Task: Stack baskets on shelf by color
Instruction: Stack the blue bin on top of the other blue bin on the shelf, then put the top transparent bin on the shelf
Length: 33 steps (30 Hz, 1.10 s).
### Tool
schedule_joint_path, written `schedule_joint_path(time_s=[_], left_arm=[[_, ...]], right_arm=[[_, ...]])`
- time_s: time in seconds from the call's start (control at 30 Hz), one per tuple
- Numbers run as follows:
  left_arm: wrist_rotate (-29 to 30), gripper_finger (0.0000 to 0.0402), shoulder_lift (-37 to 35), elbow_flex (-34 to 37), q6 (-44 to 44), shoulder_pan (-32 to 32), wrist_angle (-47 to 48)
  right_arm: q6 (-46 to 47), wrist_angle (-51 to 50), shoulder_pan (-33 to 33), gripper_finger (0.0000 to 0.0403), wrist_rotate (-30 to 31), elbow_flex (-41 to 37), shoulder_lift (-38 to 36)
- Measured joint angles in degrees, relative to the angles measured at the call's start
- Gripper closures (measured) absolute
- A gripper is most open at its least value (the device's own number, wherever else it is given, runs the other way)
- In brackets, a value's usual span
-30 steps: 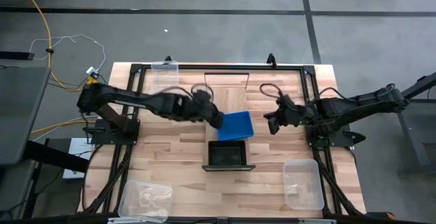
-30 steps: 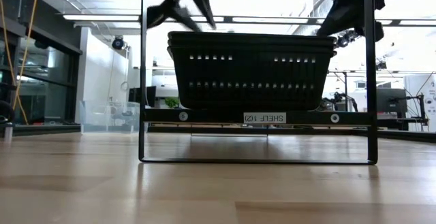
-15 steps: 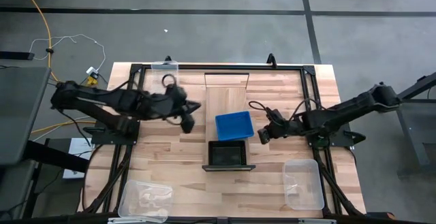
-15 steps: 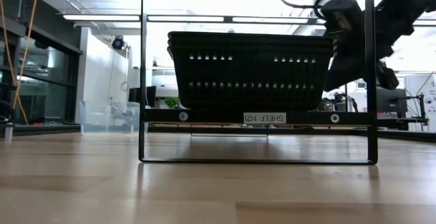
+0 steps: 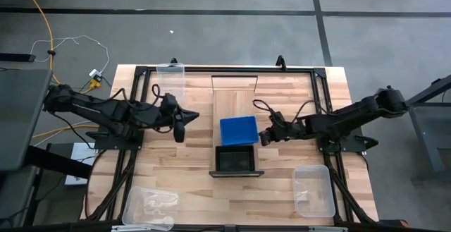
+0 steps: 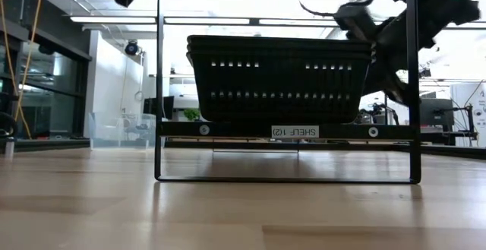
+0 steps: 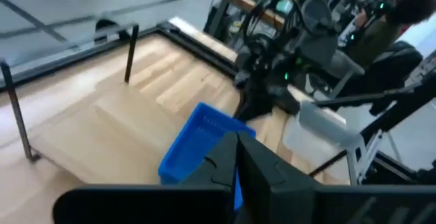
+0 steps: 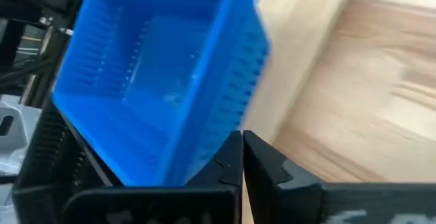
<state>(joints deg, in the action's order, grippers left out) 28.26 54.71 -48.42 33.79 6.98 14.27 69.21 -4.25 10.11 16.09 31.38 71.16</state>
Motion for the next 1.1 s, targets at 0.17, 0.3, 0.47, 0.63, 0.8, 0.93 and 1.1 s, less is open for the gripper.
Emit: schedule_joint_path(time_s=[0.17, 0.3, 0.47, 0.63, 0.8, 0.93, 1.1], left_arm=[[3.2, 0.0401, -1.9, 0.0, -4.7, -0.4, 3.0], [2.2, 0.0401, -2.7, 0.1, -6.1, -0.5, 5.5], [-3.4, 0.0401, -4.1, 0.1, -6.5, -0.5, 7.1], [-5.3, 0.0401, -8.1, 0.0, -9.7, -1.7, 7.2], [-5.4, 0.0401, -13.7, 0.1, -14.8, -4.9, 8.2], [-8.6, 0.0401, -17.7, 2.7, -16.9, -8.6, 3.8], [-17.6, 0.0401, -20.3, 12.2, -14.6, -13.7, -11.9]], right_arm=[[-0.4, 0.3, 0.0, 0.0403, -0.1, 3.5, 3.6], [-1.7, -0.4, 0.0, 0.0403, -0.2, 6.5, 6.2], [-2.7, -4.8, 0.0, 0.0403, -0.6, 9.2, 7.3], [-3.3, -13.4, 0.0, 0.0403, 0.2, 12.0, 6.1], [-5.0, -16.5, 0.1, 0.0403, 0.5, 13.4, 3.7], [-6.2, -16.1, 0.0, 0.0403, 1.7, 13.6, 1.8], [-6.3, -16.4, 0.0, 0.0403, 1.9, 13.6, 0.7]])
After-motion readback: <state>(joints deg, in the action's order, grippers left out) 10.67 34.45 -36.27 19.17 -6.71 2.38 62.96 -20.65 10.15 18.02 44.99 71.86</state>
